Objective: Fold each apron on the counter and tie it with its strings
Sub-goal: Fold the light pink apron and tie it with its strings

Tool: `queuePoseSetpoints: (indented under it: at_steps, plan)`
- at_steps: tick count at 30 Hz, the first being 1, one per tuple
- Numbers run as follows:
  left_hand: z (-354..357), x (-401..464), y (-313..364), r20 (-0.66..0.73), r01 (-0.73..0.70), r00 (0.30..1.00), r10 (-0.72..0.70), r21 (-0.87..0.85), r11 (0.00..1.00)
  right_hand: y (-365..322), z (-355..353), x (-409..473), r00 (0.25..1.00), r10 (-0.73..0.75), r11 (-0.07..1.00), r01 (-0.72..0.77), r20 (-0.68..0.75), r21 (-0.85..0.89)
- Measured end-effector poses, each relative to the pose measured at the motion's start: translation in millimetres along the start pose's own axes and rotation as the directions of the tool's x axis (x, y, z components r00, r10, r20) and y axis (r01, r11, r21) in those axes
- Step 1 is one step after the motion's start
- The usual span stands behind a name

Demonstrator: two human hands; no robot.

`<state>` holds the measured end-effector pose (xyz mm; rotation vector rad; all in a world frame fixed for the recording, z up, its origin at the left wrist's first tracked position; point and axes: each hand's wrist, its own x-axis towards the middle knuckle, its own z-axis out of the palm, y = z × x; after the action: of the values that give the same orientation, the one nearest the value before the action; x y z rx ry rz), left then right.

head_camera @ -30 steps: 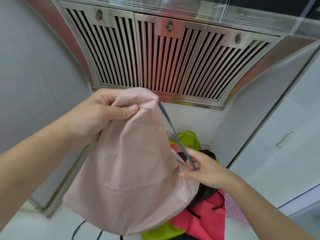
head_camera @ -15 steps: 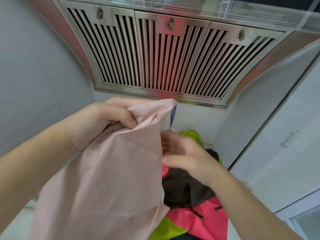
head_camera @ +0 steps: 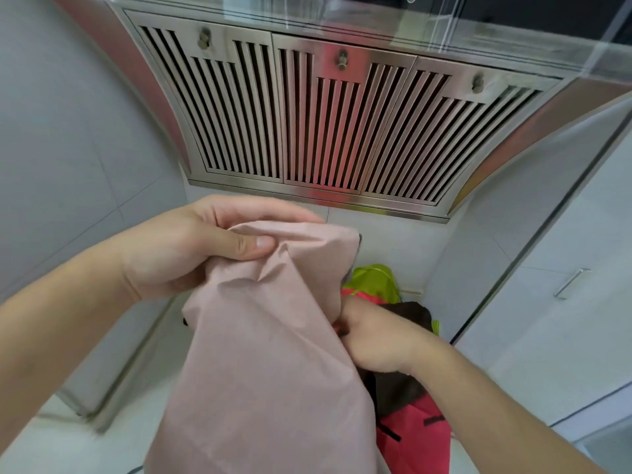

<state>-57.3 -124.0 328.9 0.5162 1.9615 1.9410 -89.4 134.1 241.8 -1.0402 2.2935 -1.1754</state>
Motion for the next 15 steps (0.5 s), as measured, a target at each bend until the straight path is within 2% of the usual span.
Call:
queuePoseSetpoints:
  at_steps: [1,3,4,5,6,8,11,13,15]
  plan:
    - [-4,-1,0,-0.053,0.021,0.998,-0.017,0.058,0.998,3,-7,-1,0.993,0.023,0.999,-0.018,-0.111,0.044]
    - [-17,-4,-1,-0.167,0.092,0.984,-0.061,0.185,0.978,10,-27,-7,0.907,0.118,0.973,-0.023,-0.404,0.232]
    - [-23,-7,-2,-0.185,0.133,0.979,-0.091,0.226,0.965,11,-38,-10,0.855,0.156,0.951,0.005,-0.495,0.308]
    - [-28,-9,-4,-0.172,0.172,0.976,-0.133,0.238,0.956,4,-46,-13,0.829,0.158,0.953,0.015,-0.537,0.303]
    - [-30,-10,-6,-0.138,0.202,0.975,-0.174,0.228,0.952,-5,-51,-14,0.836,0.123,0.972,0.009,-0.535,0.236]
    - [-20,-7,-12,-0.080,0.233,0.972,-0.221,0.195,0.953,-28,-50,-13,0.906,0.017,0.999,-0.002,-0.423,0.036]
    - [6,6,-22,-0.081,0.157,0.987,-0.140,0.276,0.948,-49,-42,-4,0.959,-0.074,0.958,-0.009,-0.274,-0.288]
    - [11,14,-27,-0.205,0.091,0.979,-0.015,0.367,0.926,-50,-53,-6,0.979,0.011,0.911,-0.094,-0.203,-0.403]
    - [5,13,-29,-0.348,0.084,0.934,0.086,0.444,0.892,-41,-74,-18,0.968,0.242,0.817,-0.239,-0.064,-0.524]
